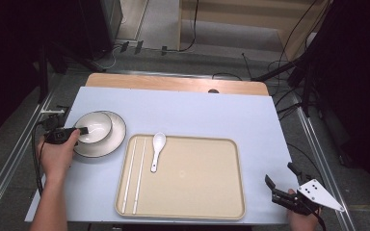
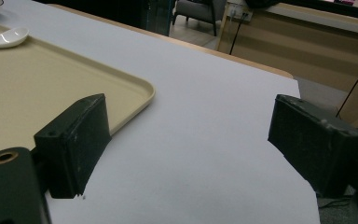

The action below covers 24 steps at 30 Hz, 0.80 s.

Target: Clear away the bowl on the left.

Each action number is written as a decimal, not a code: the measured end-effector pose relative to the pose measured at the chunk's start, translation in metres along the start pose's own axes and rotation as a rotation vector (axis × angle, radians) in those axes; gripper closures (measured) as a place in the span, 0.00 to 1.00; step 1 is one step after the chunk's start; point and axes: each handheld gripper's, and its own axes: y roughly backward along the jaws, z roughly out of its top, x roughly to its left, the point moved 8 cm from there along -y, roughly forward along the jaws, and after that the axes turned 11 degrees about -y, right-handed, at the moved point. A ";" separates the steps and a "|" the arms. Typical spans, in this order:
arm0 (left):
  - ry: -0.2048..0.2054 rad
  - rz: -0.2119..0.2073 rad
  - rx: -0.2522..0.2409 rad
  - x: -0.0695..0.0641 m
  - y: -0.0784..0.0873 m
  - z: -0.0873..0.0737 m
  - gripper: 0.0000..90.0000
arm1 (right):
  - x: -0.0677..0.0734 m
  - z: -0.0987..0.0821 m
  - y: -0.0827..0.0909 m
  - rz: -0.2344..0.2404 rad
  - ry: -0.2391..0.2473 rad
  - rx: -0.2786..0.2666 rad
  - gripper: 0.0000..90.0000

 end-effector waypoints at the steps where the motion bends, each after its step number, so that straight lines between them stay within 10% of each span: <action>1: -0.003 0.005 -0.014 -0.001 0.001 0.001 0.89 | 0.001 0.000 0.000 0.002 0.001 0.001 0.14; 9: -0.018 0.048 -0.063 0.004 0.009 0.000 0.92 | 0.000 0.001 0.001 -0.005 0.004 -0.005 0.14; 24: -0.051 -0.039 -0.145 -0.017 0.033 0.005 0.92 | 0.002 0.002 0.001 -0.003 0.004 -0.007 0.14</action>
